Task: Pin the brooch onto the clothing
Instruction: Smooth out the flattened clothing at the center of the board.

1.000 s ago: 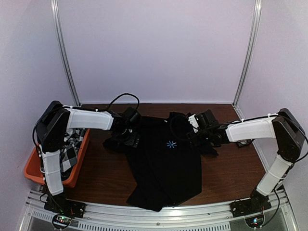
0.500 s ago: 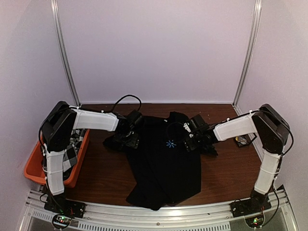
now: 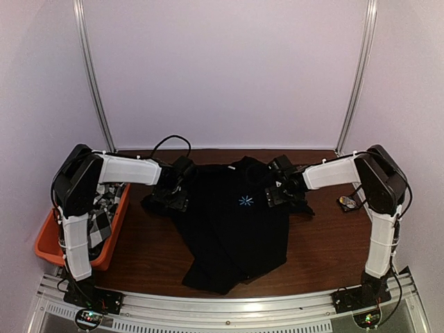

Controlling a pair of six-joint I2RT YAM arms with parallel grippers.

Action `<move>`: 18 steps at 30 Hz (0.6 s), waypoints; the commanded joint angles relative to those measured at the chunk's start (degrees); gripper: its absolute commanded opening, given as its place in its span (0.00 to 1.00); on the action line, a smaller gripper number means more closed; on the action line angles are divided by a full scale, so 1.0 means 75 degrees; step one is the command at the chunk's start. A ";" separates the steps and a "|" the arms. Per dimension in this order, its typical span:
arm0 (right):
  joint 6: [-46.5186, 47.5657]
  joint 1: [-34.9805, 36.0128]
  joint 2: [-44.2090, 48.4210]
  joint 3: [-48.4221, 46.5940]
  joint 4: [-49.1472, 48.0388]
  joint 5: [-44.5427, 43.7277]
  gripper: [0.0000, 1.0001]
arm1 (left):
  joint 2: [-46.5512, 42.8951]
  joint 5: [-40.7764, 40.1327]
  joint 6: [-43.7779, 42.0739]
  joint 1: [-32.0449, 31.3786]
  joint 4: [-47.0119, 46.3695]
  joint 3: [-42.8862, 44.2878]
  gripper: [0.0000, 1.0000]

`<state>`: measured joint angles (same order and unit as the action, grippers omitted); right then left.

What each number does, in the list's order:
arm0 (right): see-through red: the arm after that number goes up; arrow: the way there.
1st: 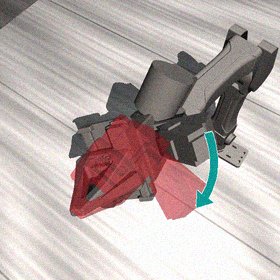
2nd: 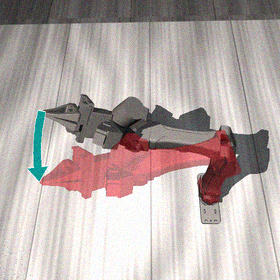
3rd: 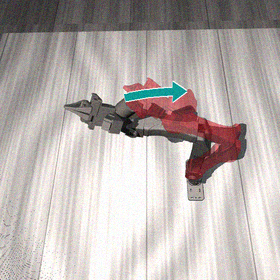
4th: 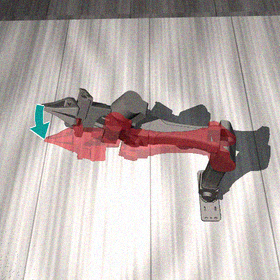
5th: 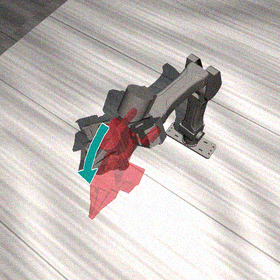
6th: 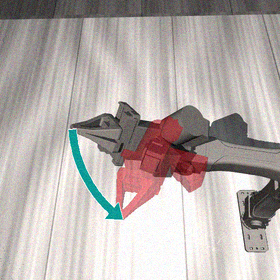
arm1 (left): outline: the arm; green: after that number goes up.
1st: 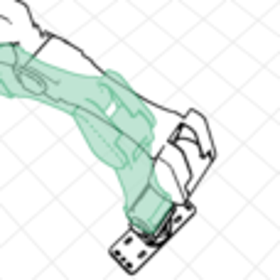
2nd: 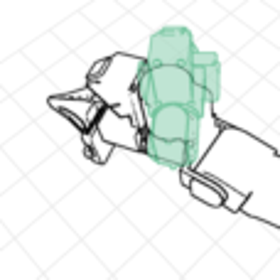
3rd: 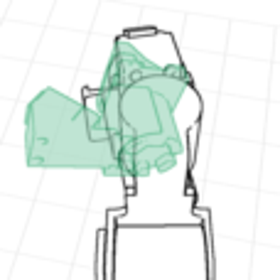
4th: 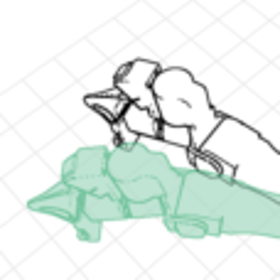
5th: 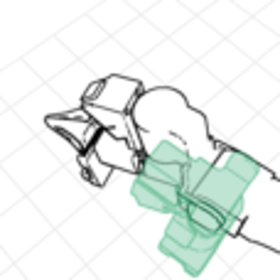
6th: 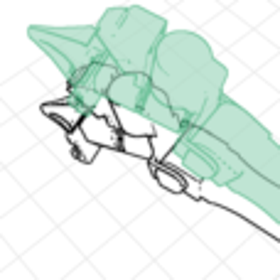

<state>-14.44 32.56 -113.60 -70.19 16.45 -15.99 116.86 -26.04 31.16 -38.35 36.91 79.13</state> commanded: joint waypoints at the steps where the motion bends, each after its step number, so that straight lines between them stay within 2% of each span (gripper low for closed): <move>1: -0.0654 -0.0332 -0.0473 0.0113 0.0995 0.0126 0.91 | -0.0212 -0.0032 -0.0521 0.0291 0.0971 -0.0444 0.84; 6: -0.0865 -0.0654 -0.0213 0.0010 0.0946 0.0484 0.92 | -0.0330 0.0204 -0.0666 0.0887 0.1103 -0.0291 0.85; 9: -0.0734 -0.0667 0.0021 -0.0216 0.0976 0.0582 0.92 | -0.0365 0.0216 -0.0753 0.0988 0.1239 0.0181 0.86; 15: -0.0752 -0.0544 0.1144 -0.0051 0.0722 0.1057 0.91 | -0.0718 -0.0143 -0.0943 0.0989 0.1571 0.1492 0.97; 18: -0.0743 -0.0428 0.1965 0.0140 0.0763 0.1233 0.92 | -0.1215 0.0112 -0.0942 0.0979 0.1566 0.1633 0.98</move>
<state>-19.75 28.56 -107.55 -70.46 21.04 -8.58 113.89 -25.39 25.34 -31.16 46.87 88.62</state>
